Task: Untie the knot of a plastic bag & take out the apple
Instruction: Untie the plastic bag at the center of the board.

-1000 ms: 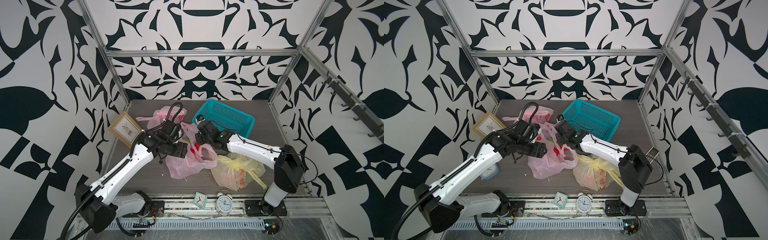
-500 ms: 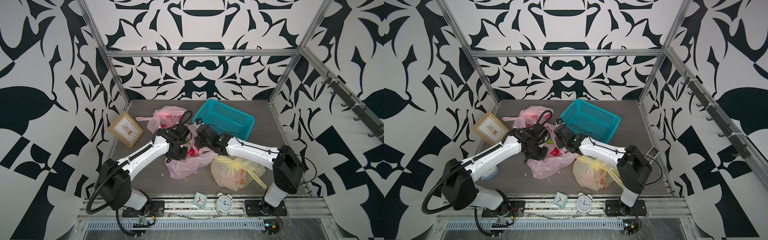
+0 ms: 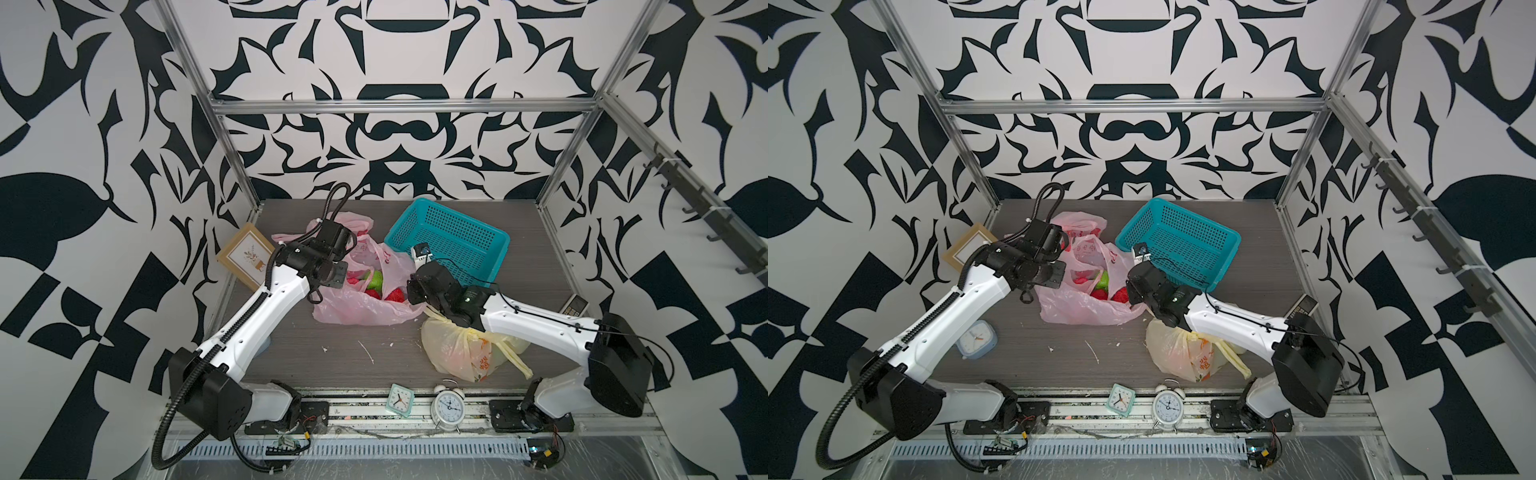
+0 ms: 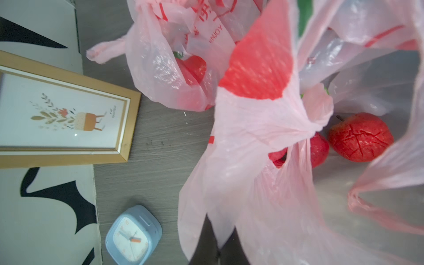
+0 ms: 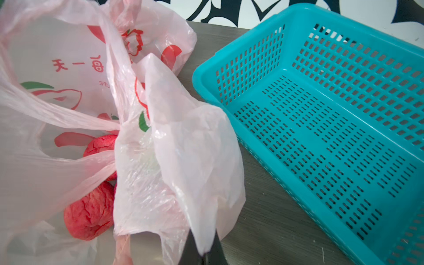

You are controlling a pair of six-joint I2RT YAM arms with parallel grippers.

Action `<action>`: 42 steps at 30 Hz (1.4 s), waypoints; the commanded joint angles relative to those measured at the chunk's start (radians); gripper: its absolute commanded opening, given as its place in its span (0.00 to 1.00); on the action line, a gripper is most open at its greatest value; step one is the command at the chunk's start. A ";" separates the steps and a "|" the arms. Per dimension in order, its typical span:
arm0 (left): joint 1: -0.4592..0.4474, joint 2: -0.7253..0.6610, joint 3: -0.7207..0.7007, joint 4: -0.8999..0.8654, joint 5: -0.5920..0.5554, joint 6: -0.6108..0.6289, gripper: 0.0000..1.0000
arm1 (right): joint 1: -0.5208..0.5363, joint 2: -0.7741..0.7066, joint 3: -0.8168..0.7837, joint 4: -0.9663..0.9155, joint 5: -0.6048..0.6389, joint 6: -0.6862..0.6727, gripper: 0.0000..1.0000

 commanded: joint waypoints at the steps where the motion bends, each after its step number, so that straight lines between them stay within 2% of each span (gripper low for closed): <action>1: 0.022 -0.011 -0.098 -0.026 -0.073 -0.010 0.00 | 0.017 -0.040 -0.061 0.058 0.085 0.077 0.00; 6: 0.117 -0.098 -0.234 -0.007 -0.009 -0.039 0.00 | 0.017 -0.038 -0.107 0.019 0.138 0.099 0.00; 9: 0.128 -0.131 -0.247 -0.011 0.009 -0.035 0.00 | 0.017 -0.020 -0.098 0.007 0.145 0.091 0.00; 14: 0.128 -0.088 -0.224 -0.052 0.050 -0.027 0.01 | 0.012 0.048 -0.050 -0.013 0.149 0.048 0.00; 17: 0.128 -0.015 -0.207 -0.074 0.084 -0.031 0.05 | 0.009 0.055 -0.002 -0.005 0.045 -0.040 0.00; 18: 0.129 0.001 -0.202 -0.077 0.094 -0.036 0.06 | 0.009 0.046 0.010 0.007 -0.003 -0.070 0.05; 20: 0.126 0.017 -0.203 -0.061 0.130 -0.037 0.08 | 0.009 0.012 0.040 0.024 -0.111 -0.122 0.26; 22: 0.127 0.024 -0.196 -0.059 0.147 -0.040 0.09 | 0.010 -0.023 0.080 0.007 -0.204 -0.154 0.41; 25: 0.124 0.009 -0.202 -0.040 0.172 -0.045 0.12 | 0.012 -0.066 0.146 -0.032 -0.298 -0.193 0.48; 27: 0.125 -0.004 -0.209 -0.025 0.188 -0.045 0.16 | 0.015 -0.087 0.179 -0.040 -0.369 -0.202 0.49; 30: 0.120 -0.014 -0.216 -0.018 0.203 -0.050 0.17 | 0.040 -0.076 0.233 -0.046 -0.474 -0.208 0.49; 34: 0.114 -0.011 -0.217 -0.016 0.211 -0.052 0.17 | 0.117 0.032 0.313 -0.067 -0.539 -0.187 0.38; 42: 0.112 -0.031 -0.206 -0.017 0.198 -0.049 0.32 | 0.190 0.207 0.274 -0.063 -0.512 -0.038 0.30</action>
